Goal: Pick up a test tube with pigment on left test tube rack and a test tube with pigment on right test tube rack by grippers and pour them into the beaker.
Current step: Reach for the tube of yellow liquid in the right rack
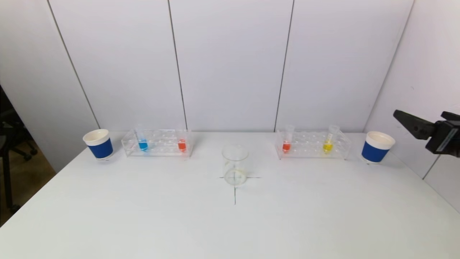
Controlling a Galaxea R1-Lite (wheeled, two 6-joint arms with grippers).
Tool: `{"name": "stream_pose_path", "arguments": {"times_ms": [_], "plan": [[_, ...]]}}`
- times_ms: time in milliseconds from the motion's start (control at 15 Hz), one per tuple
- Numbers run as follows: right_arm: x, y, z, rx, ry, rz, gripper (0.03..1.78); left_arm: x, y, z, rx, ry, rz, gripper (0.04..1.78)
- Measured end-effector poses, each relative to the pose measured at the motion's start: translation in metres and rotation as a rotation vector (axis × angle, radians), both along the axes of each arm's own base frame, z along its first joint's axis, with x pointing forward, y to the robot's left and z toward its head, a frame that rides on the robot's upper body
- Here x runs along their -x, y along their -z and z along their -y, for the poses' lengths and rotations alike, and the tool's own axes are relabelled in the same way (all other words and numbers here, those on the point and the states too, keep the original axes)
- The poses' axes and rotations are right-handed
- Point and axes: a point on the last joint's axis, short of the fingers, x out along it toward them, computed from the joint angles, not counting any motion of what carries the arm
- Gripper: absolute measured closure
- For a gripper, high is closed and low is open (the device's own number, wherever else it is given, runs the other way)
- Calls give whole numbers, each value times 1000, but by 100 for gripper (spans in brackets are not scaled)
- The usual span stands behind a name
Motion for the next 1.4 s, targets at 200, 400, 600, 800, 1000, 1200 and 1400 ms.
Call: {"name": "stream_pose_path", "arguments": {"times_ms": [200,400,600,800,1000,1200,1400], "plan": [[-22,22,-1,1,-1,1,4,0,0,0,0,-1,0,6],[-40,44,-3,1,-6,-9,4,0,0,0,0,0,0,6],[-56,62,-4,2,-9,-3,4,0,0,0,0,0,0,6],[-71,76,-5,2,1,17,4,0,0,0,1,0,0,6],[-82,94,-5,2,6,10,4,0,0,0,0,-1,0,6],[-91,111,-5,-1,8,-39,4,0,0,0,0,0,0,6],[-99,119,-5,-1,11,-59,4,0,0,0,0,0,0,6]]}}
